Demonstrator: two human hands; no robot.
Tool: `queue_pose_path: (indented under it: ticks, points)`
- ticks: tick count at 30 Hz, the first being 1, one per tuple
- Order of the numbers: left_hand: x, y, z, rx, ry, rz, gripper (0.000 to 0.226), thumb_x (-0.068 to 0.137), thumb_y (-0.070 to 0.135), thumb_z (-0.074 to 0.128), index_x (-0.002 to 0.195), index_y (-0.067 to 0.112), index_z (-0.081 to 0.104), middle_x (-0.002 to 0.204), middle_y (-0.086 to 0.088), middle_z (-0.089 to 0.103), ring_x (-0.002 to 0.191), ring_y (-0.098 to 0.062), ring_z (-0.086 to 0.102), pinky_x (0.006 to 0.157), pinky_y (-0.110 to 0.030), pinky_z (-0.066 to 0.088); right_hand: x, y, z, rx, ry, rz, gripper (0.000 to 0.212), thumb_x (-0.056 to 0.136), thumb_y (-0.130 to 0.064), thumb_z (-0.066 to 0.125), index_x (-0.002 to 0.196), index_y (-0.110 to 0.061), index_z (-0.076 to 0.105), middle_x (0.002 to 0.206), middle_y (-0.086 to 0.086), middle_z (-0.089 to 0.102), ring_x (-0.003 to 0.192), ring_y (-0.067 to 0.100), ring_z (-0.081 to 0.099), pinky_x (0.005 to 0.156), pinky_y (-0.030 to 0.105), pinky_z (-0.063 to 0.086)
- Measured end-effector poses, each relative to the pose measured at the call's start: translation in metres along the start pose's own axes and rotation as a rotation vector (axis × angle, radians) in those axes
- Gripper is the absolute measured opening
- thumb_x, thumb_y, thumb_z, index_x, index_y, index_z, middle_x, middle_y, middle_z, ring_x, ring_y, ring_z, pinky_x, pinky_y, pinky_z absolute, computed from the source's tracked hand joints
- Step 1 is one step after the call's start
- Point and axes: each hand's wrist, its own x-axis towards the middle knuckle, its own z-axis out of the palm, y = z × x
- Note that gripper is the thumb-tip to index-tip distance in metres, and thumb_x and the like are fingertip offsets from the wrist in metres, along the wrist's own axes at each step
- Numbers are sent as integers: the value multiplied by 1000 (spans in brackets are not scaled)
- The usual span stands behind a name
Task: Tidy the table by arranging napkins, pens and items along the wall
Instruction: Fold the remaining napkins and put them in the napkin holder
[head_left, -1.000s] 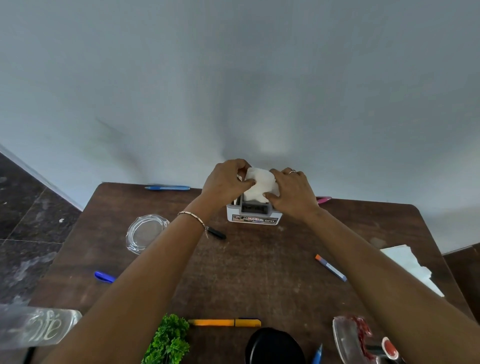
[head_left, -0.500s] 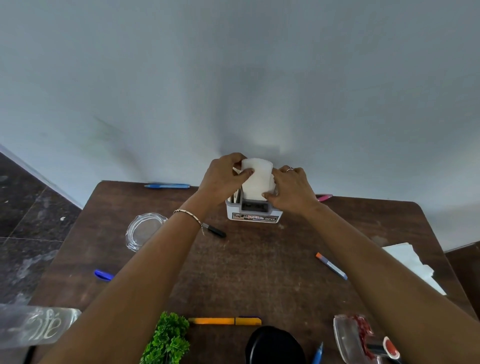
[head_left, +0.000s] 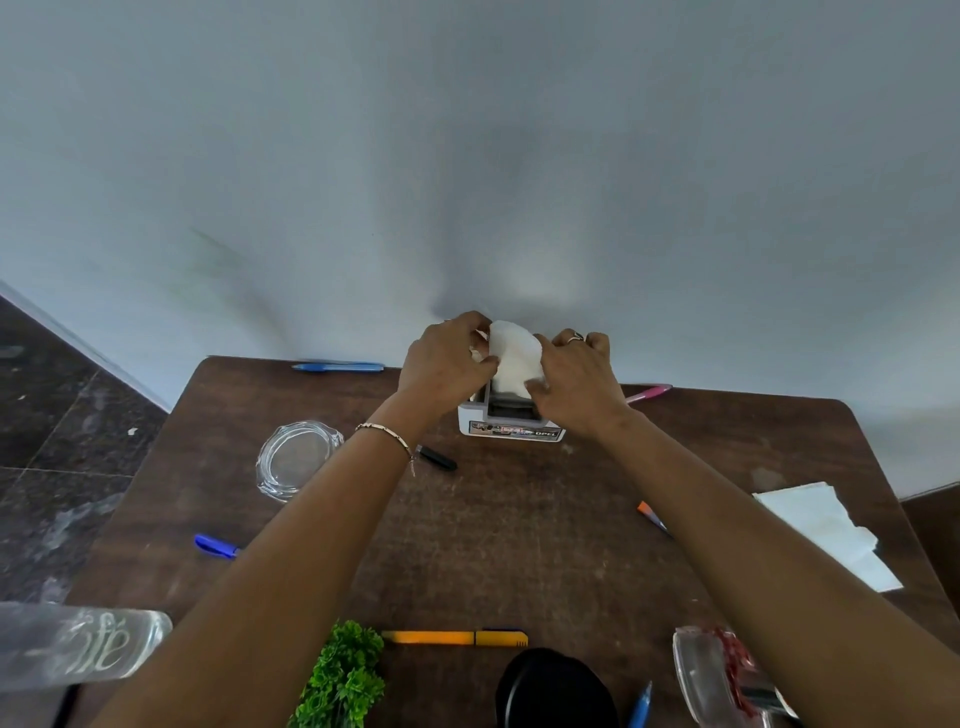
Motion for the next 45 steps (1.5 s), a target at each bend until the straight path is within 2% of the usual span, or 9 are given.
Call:
queue_pose_path:
  ticks: [4,7,10,17,25,30,35,41,45]
  points:
    - [-1,0,3,40,14,25,31,80,32,66,110,24,62,103,6,68,97,-20,61,90,-41,49,1,2,1,-22,-20,-14,47,89,-31,56,133,-16,44,111,8,65,117,25,49,98,38,21]
    - [2,0,4,105,48,60,31,80,36,65,106,19,67,113,2,63,108,-21,54,89,-37,46,0,0,-2,2,14,-29,49,84,-35,60,128,-17,47,106,7,66,118,26,48,94,39,21]
    - [4,0,4,159,52,66,29,79,38,66,102,21,69,113,2,59,110,-20,51,86,-32,41,-2,0,-3,79,90,3,51,79,-39,63,124,-20,49,103,5,65,118,25,49,91,39,19]
    - [4,2,8,242,22,82,32,81,38,64,107,19,69,114,-2,58,111,-23,50,88,-34,38,-3,2,3,117,88,31,41,87,-29,60,124,-18,49,103,9,66,115,27,53,94,38,19]
    - [-4,2,5,178,6,72,46,79,36,69,122,23,60,118,-3,55,115,-23,47,93,-37,40,-9,4,1,195,114,57,49,80,-37,65,123,-20,49,105,3,66,118,25,49,92,39,21]
    - [-18,20,-3,102,68,125,54,79,33,69,130,29,51,129,-3,51,122,-24,43,100,-40,39,-33,13,-18,312,237,101,54,73,-35,71,122,-25,52,117,-6,61,120,20,45,86,32,18]
    - [-39,58,-2,18,111,202,50,82,29,68,129,29,51,131,-1,51,124,-23,42,102,-40,40,-74,36,-43,346,259,172,60,74,-37,72,128,-27,50,130,-7,55,128,18,40,95,36,21]
    - [-71,115,38,-80,-5,272,40,81,30,68,119,29,59,120,2,59,112,-19,52,95,-35,45,-150,78,-64,333,245,291,52,76,-37,70,125,-33,51,128,-10,55,129,17,39,97,36,20]
    - [-90,148,78,-146,-179,272,34,81,24,70,114,21,63,114,-2,63,108,-16,57,88,-20,40,-204,115,-64,327,189,436,47,78,-39,68,123,-30,54,127,-9,56,128,19,41,101,38,21]
